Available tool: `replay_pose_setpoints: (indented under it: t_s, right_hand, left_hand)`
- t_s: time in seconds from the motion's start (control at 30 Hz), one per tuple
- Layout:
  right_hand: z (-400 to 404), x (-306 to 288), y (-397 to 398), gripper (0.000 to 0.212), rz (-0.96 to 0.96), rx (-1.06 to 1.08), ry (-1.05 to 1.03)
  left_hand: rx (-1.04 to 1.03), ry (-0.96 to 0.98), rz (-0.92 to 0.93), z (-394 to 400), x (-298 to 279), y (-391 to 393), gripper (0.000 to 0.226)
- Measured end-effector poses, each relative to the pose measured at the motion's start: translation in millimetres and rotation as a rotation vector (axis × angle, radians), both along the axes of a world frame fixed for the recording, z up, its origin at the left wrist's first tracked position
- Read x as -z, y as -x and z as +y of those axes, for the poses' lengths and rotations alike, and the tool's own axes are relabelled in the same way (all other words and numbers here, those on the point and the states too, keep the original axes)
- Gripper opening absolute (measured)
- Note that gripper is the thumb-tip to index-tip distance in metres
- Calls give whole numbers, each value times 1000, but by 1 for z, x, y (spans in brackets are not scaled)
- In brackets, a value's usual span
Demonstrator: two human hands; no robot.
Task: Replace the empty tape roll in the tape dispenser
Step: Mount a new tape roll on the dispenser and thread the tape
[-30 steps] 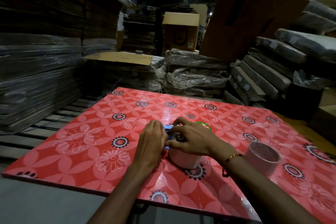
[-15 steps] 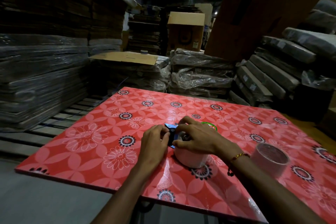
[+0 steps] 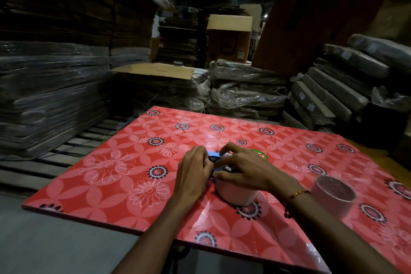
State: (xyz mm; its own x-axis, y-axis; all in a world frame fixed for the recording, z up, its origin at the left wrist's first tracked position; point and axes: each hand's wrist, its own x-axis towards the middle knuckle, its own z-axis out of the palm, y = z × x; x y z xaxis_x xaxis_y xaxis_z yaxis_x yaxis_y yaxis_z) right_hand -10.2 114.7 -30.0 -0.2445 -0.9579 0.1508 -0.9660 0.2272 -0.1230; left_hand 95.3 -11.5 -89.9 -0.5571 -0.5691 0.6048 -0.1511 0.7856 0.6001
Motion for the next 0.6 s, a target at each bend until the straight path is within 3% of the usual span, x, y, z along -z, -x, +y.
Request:
replay_pose_setpoints:
  t_s: [0.13, 0.37, 0.6]
  right_hand:
    - [3, -5, -2, 28, 41, -50, -9]
    - [-5, 0, -5, 41, 166, 17, -25]
    - [-7, -1, 0, 38, 129, 17, -18]
  left_hand:
    - [-14, 29, 27, 0, 1, -3, 11]
    - [-5, -11, 43, 1, 1, -6, 8]
    - [12, -194, 70, -3, 4, -9, 9]
